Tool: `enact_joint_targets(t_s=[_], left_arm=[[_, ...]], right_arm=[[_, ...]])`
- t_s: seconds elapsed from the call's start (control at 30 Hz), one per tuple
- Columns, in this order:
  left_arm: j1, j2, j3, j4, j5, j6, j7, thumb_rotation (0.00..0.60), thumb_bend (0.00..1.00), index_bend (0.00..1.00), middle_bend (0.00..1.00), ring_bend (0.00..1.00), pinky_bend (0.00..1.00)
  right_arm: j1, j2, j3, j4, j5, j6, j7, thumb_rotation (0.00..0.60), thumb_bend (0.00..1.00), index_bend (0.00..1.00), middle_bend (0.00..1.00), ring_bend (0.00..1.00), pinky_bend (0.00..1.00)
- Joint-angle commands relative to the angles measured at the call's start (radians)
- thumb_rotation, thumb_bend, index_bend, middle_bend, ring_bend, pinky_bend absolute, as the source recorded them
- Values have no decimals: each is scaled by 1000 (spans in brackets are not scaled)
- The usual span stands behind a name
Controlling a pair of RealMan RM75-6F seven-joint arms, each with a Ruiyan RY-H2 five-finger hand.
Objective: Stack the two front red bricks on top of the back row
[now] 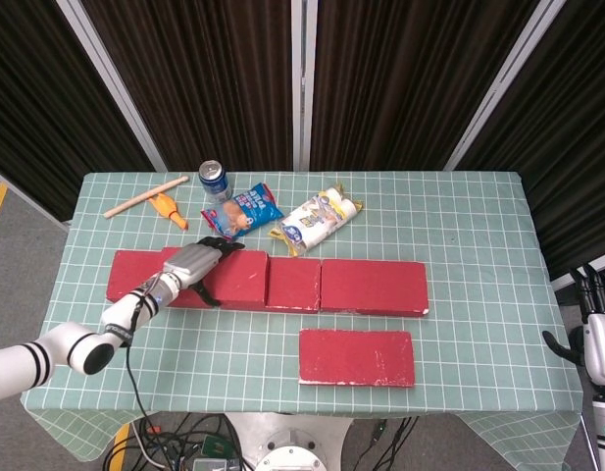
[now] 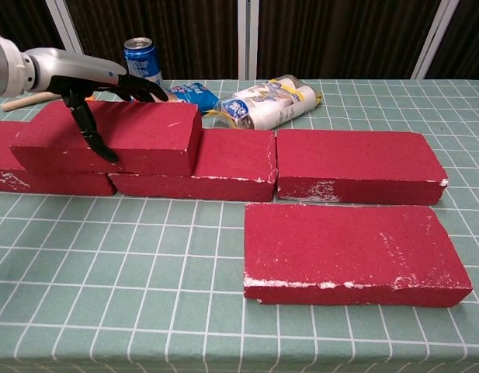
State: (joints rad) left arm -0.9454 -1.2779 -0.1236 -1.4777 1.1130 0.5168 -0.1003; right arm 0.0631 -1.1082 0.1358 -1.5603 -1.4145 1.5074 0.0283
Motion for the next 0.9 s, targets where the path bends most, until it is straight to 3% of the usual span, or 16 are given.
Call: enact_joint_targets(t_s=[0.03,0.53,0.9], left_arm=[[-1,-1,0,3,-3,-3,-1,600,41,62,89,0,0],[3,2,-4,-2,17,2,-22,600,40,66,3,0,0],[18,29,-8,-39,22,35,-20,600,41,62,0,0,0]], right_arm=[[0,0,0,0,1,-1,0,600,108,0,0,0,0],[2,-4,0,7,5,-7,3,600,109,0,0,0,0],[1,3,-3,0,-8,0,4,600,108,0,0,0,0]])
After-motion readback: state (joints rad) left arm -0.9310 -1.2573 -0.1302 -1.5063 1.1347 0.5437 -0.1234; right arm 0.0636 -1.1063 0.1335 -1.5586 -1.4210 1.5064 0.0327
